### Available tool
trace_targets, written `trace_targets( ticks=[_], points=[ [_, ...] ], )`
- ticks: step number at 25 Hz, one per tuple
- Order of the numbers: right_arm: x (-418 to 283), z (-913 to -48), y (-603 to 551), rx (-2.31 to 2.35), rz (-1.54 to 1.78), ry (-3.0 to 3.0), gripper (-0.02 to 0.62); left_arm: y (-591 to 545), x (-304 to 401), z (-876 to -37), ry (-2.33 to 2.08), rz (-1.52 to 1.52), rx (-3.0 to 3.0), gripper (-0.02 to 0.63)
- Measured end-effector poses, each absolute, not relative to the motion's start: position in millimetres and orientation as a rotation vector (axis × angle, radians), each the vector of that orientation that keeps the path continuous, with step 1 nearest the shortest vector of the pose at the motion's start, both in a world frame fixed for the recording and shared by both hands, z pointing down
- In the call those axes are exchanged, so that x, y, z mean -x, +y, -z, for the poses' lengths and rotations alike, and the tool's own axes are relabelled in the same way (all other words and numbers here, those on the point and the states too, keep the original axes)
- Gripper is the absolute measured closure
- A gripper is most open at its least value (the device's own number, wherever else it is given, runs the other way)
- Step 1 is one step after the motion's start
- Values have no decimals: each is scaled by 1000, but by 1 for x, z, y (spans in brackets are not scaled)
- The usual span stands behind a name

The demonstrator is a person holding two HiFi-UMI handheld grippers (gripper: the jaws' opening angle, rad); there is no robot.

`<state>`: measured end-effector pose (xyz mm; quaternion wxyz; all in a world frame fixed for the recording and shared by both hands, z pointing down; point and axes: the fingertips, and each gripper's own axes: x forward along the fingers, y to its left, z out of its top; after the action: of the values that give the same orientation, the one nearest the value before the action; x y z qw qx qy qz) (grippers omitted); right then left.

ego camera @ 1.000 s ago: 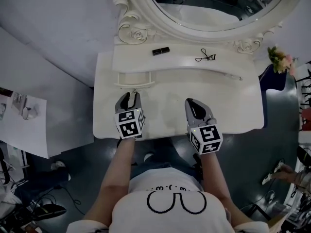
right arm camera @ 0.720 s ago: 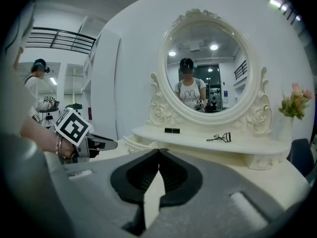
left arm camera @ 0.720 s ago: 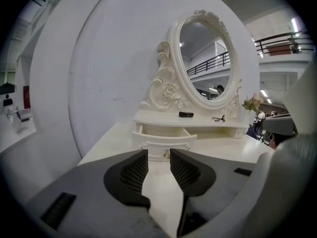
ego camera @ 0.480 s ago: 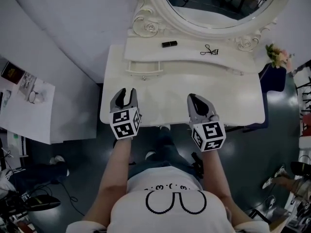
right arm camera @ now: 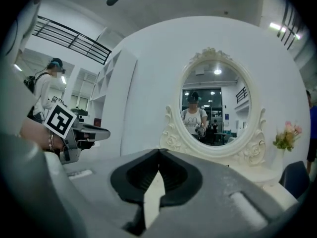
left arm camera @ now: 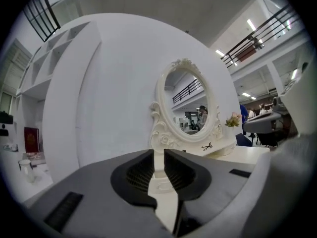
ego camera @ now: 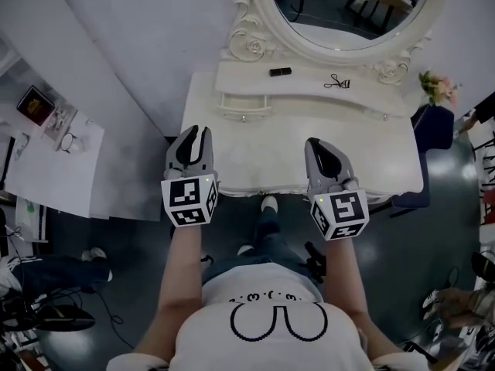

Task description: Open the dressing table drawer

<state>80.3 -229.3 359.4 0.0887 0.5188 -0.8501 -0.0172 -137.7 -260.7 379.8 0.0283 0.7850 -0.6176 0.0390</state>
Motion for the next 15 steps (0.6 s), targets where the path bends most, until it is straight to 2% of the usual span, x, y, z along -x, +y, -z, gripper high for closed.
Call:
trace_targets(
  ticks=[2,15],
  points=[
    [-77,-346,-228,-1567,81,-2538,597,-257,141,-360,-1927,-98,-2466,607],
    [-74,-285,-249,-1600,256,-2558,597,-274,141,-271,-1966,85,-2617,607]
  ],
)
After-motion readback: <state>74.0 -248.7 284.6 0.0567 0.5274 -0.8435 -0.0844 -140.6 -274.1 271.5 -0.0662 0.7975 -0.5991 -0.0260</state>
